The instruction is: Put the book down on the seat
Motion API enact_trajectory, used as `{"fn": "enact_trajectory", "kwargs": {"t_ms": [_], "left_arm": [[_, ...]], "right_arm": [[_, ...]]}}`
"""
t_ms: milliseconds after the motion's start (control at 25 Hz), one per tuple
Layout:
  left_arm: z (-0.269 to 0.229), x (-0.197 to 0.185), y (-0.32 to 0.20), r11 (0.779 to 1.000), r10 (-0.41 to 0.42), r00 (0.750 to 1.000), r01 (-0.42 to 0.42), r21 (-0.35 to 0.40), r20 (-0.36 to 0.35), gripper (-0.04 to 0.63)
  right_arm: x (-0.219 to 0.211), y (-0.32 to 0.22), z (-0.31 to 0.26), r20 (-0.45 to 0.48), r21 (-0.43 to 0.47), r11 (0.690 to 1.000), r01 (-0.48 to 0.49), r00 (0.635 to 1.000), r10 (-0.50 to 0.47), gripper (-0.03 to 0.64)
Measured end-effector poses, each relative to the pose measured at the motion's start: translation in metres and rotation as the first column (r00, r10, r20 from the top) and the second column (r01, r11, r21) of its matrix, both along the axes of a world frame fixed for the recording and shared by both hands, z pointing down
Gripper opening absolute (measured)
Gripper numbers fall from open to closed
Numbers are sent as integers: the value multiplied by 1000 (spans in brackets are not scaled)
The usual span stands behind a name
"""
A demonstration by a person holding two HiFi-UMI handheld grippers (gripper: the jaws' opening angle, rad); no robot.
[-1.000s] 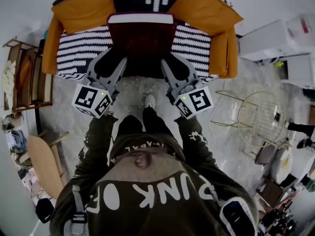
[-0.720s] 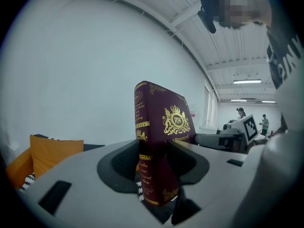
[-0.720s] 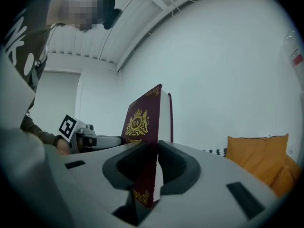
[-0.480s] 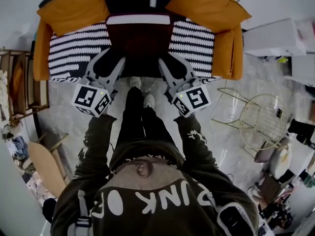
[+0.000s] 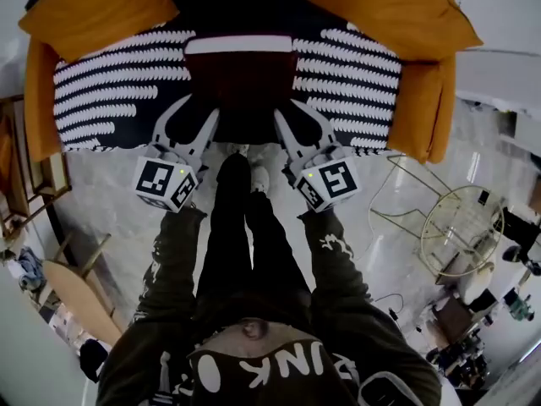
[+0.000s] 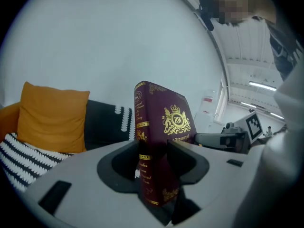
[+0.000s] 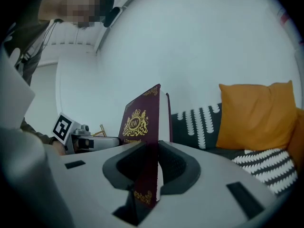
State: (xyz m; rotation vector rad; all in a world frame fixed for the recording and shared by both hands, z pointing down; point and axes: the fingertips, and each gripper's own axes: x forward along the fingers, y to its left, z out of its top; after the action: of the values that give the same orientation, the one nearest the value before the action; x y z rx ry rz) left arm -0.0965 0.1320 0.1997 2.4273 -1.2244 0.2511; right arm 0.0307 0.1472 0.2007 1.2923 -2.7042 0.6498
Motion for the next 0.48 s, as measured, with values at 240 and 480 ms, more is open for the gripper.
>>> {"fn": "enact_trajectory", "kwargs": {"t_ms": [240,480], "left_arm": [[119,-7,-35,995,6,1000,-3,-100,21,172],[212,-3,-63,979,6,1000,-1,-202,26,173]], "right_arm": [[-7,-36,119,-9,-129,991,-23,1000,22,86],[-3,-63,211,-25,-254,965,-62,998,57,86]]}}
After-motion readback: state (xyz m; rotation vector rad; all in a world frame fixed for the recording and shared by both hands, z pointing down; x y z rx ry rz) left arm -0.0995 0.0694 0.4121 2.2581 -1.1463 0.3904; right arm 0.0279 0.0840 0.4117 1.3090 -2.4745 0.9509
